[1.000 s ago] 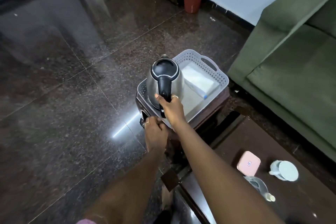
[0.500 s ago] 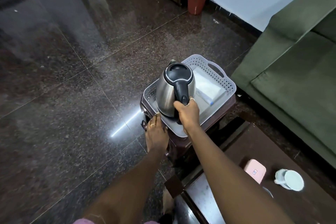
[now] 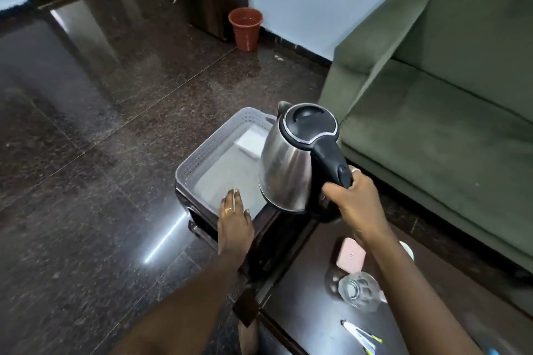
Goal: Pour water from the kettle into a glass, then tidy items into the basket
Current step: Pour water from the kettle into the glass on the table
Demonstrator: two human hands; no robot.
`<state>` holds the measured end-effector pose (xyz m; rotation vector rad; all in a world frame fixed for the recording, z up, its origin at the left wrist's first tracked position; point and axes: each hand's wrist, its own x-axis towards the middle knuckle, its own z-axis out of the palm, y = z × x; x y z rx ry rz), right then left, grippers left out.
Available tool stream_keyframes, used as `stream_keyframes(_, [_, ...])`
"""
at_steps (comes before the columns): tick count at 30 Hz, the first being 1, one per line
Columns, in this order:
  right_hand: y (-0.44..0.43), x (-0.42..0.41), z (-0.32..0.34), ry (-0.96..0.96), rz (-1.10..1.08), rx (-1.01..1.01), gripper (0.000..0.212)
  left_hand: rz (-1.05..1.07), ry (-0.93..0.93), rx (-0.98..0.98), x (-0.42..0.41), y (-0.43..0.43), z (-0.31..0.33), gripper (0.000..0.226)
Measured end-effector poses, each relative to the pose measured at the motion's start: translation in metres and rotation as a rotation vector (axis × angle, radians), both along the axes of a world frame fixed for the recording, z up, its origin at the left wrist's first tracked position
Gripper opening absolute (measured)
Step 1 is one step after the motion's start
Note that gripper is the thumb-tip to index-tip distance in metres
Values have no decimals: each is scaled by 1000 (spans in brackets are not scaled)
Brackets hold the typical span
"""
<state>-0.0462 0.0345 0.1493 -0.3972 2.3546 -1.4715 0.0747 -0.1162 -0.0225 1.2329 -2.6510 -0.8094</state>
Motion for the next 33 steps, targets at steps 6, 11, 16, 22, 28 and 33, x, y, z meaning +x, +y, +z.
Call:
stream_keyframes(6, [113, 1, 13, 7, -88, 169, 21, -287, 97, -30, -45, 88, 9, 52])
stream_keyframes(11, [207, 17, 9, -32, -140, 316, 22, -442, 61, 52, -48, 160, -3, 48])
stream_keyframes(16, [272, 29, -1, -76, -115, 506, 19, -526, -72, 183, -38, 214, -26, 55])
stream_keyframes(22, [309, 34, -18, -171, -18, 626, 16, -496, -204, 287, -25, 239, -48, 86])
stream_keyframes(28, [306, 34, -43, -327, 76, 588, 10, -470, -197, 344, -27, 246, -61, 87])
stream_keyframes(33, [292, 32, -63, -367, 140, 594, 15, -452, -214, 382, -32, 249, -71, 93])
